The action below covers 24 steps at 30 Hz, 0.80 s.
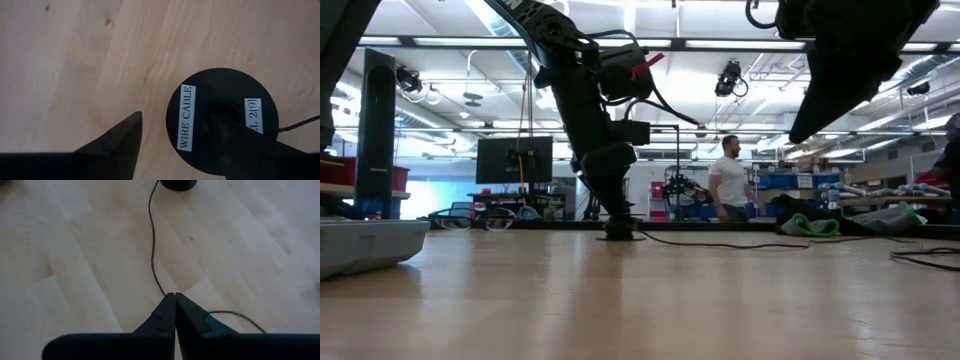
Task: Coil cords
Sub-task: Uncoil the black wire from the black spool
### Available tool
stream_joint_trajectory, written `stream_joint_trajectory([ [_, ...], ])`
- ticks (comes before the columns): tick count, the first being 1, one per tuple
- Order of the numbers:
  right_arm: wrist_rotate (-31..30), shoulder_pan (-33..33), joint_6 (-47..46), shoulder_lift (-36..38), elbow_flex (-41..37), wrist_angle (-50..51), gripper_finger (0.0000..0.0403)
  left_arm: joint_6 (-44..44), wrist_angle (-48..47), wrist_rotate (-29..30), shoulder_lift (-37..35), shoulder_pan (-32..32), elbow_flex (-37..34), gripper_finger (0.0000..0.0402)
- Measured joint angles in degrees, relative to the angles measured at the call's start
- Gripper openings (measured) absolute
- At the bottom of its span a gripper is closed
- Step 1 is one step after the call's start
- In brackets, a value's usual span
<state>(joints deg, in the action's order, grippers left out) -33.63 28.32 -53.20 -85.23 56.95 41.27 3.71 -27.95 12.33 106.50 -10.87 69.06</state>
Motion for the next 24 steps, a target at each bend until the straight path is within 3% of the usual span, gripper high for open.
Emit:
stream_joint_trajectory([
  [10, 0.2, -3.3, 10.1, 0.0, 0.0, -4.5, 0.0002, 2.4, -1.1, 6.4, 0.0, 0.0, 0.0, 0.0323],
  [24, 0.3, -5.6, 14.9, 0.0, 0.0, -12.1, 0.0003, 3.4, 5.8, 4.9, 0.1, 0.2, 0.2, 0.0335],
])
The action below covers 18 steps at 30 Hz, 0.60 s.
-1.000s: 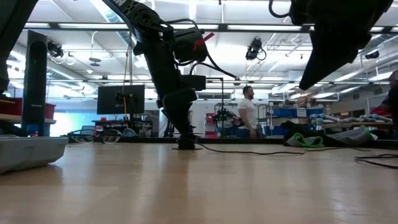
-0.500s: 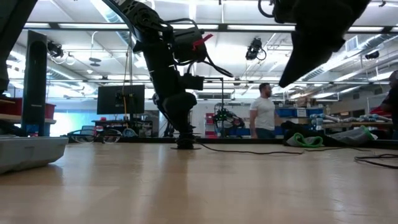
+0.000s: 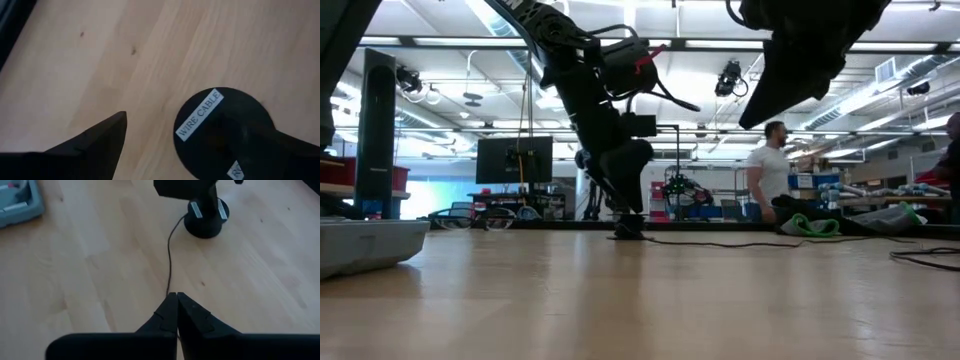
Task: Coil cords
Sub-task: Uncoil the black wire from the black spool
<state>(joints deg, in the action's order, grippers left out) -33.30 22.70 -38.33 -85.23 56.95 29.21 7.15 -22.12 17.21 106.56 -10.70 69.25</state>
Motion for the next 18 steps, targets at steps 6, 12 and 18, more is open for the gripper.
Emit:
stream_joint_trajectory([
  [6, 0.2, 0.1, -0.3, 0.0, 0.0, -3.0, 0.0007, 2.4, -0.9, -0.3, 0.0, 0.0, -0.2, 0.0335],
  [12, 1.0, 0.7, -0.4, 0.0, 0.0, -5.6, 0.0002, 2.3, -1.6, -3.6, 0.0, 0.2, -0.2, 0.0336],
  [18, 1.3, 0.8, -0.4, 0.0, 0.0, -8.1, 0.0008, 2.3, -1.3, -5.1, 0.0, 0.4, -0.2, 0.0336],
])
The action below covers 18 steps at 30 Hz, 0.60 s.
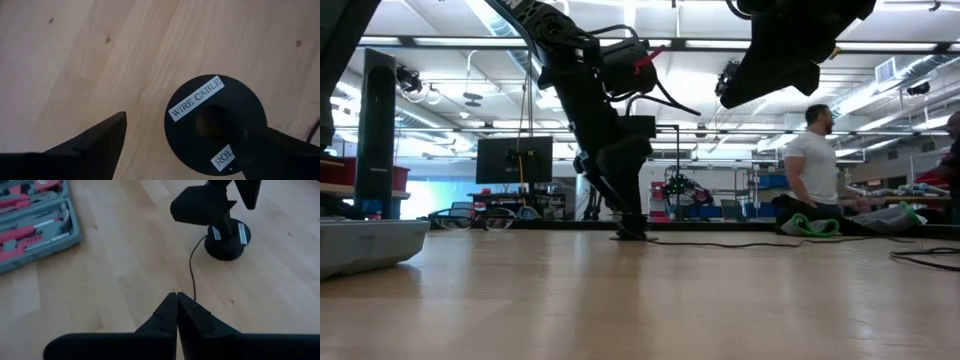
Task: Coil cords
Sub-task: Uncoil the black wire from the black spool
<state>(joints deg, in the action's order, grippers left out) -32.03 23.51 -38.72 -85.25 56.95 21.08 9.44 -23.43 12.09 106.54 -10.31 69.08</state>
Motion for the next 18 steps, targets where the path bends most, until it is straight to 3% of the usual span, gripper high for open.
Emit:
stream_joint_trajectory([
  [4, 0.0, 0.0, 0.9, 0.0, -0.2, -1.8, 0.0005, 0.1, -0.2, 0.0, 0.0, 0.0, 0.0, 0.0336],
  [9, -2.3, -0.8, 2.6, -0.6, -4.3, -11.3, 0.0002, 0.3, -0.6, -1.1, 0.0, 0.0, 0.0, 0.0339],
  [18, -2.3, -3.7, 3.0, -9.9, -8.2, -27.3, 0.0016, -3.6, -1.2, -4.8, 0.0, 0.0, 0.0, 0.0394],
])
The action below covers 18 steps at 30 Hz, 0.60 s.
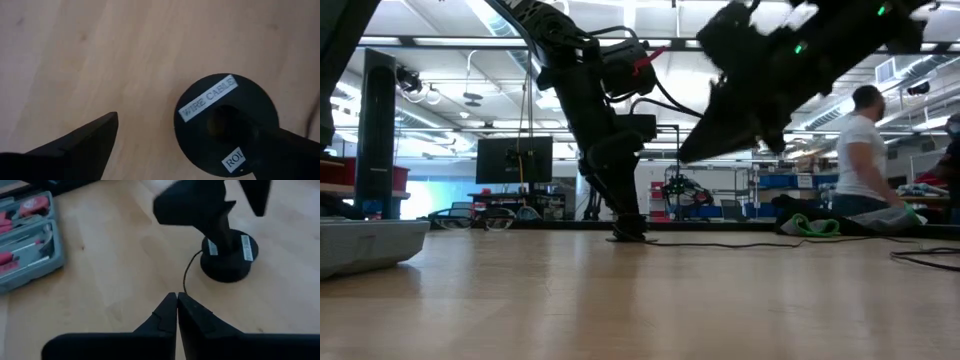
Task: Coil cords
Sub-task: Uncoil the black wire from the black spool
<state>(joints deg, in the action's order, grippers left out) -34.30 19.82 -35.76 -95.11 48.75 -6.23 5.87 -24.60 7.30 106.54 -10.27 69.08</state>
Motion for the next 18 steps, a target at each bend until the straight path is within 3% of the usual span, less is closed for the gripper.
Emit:
stream_joint_trajectory([
  [6, 0.7, -1.9, 4.4, -6.9, 0.0, -8.5, 0.0016, -2.4, -0.8, -9.2, 0.0, 0.4, 0.0, 0.038],
  [13, 3.9, -3.3, 9.8, -13.1, 0.4, -22.5, 0.0041, -2.3, -0.5, -8.9, 0.0, 0.3, 0.0, 0.0379],
  [18, 7.4, -4.1, 11.6, -18.3, 3.4, -22.8, 0.0082, 0.4, -0.5, -8.1, 0.0, 0.2, 0.0, 0.0379],
])
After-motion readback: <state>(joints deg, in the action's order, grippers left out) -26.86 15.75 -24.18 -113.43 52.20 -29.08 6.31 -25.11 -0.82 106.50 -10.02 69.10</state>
